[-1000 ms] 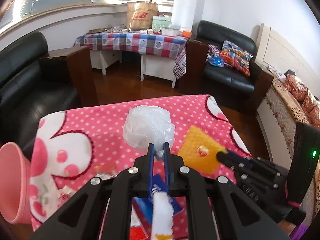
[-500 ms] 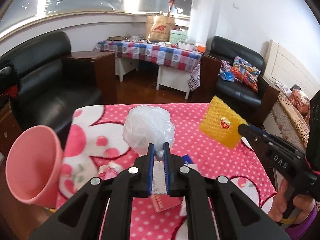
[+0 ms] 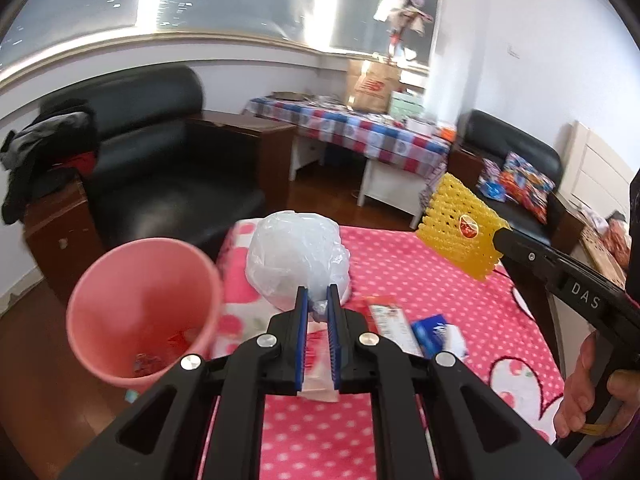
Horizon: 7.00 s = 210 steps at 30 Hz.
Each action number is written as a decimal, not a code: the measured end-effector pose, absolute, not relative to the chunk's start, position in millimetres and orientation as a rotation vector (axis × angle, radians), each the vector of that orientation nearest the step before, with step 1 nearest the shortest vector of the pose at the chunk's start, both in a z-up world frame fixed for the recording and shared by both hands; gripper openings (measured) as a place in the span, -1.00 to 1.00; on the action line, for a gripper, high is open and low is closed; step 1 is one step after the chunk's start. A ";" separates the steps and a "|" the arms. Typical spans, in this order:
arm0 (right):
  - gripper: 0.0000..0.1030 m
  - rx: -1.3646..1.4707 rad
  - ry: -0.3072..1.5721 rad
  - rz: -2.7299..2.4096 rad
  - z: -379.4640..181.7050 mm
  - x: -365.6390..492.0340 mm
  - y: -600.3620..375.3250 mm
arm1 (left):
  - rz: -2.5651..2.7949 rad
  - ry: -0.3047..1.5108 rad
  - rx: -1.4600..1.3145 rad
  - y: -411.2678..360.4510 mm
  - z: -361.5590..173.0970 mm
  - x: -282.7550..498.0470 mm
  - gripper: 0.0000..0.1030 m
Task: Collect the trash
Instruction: 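Carry the white plastic bag and yellow mesh sleeve over the pink bin, then open both grippers to drop the plastic bag and mesh sleeve into the bin, then move both grippers back over the remaining trash on the table, then grasp the pink paper packet with the left gripper while the right grasps the white foam strip, then carry the pink paper packet and white foam strip over the pink bin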
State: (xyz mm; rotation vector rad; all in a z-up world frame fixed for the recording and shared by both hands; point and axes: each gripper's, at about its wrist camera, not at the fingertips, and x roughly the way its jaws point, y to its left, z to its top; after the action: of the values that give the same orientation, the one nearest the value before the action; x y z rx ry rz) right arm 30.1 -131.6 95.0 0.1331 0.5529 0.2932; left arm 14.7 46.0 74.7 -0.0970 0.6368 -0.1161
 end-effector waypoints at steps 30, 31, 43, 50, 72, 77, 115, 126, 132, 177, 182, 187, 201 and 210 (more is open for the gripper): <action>-0.82 -0.130 0.740 0.551 37.6 84.0 101.6 | 0.145 0.754 -0.230 207.9 13.9 18.8 -0.83; -0.82 -0.135 0.745 0.549 34.8 85.6 103.7 | 0.143 0.759 -0.230 209.2 11.4 20.9 -0.83; -0.81 -0.167 0.802 0.559 8.4 94.1 122.7 | 0.135 0.821 -0.235 211.4 -16.3 40.1 -0.83; -0.80 -0.141 0.818 0.565 8.9 98.0 121.5 | 0.128 0.831 -0.269 215.3 -17.8 45.7 -0.81; -0.49 -0.097 0.794 0.590 21.7 94.5 115.9 | 0.125 0.764 -0.300 214.1 3.2 28.7 -0.28; -0.49 -0.079 0.772 0.593 29.8 85.6 106.6 | 0.134 0.750 -0.302 210.9 10.8 22.8 -0.28; -0.50 0.070 0.722 0.269 46.1 15.5 -98.0 | -0.057 0.736 -0.181 97.9 33.7 0.1 -0.28; -0.50 0.158 0.786 0.130 20.3 8.5 -167.9 | -0.158 0.800 -0.144 61.6 12.7 6.5 -0.28; -0.50 0.180 0.828 0.124 -1.5 1.8 -179.9 | -0.208 0.819 -0.114 45.8 1.6 6.8 -0.28; -0.49 0.279 0.950 0.284 -50.7 3.1 -149.5 | -0.243 0.807 -0.111 33.5 -19.0 32.8 -0.84; -0.55 0.283 0.955 0.294 -52.3 4.6 -148.3 | -0.253 0.791 -0.108 32.6 -13.5 26.7 -0.84; -0.59 0.239 0.910 0.299 -40.9 -4.6 -145.5 | -0.262 0.769 -0.107 33.1 -6.9 19.1 -0.85; -0.59 0.116 0.767 0.357 14.4 -5.4 -110.0 | -0.217 0.643 -0.121 56.6 33.4 2.3 -0.85; -0.59 0.042 0.717 0.496 39.3 24.6 -35.4 | -0.090 0.556 -0.158 111.4 64.4 -6.0 -0.85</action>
State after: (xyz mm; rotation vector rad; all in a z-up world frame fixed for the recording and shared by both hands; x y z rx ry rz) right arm 24.6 -35.4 39.3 0.0416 0.7168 0.4957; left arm -6.0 111.4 64.4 -0.1581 0.5559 -0.0905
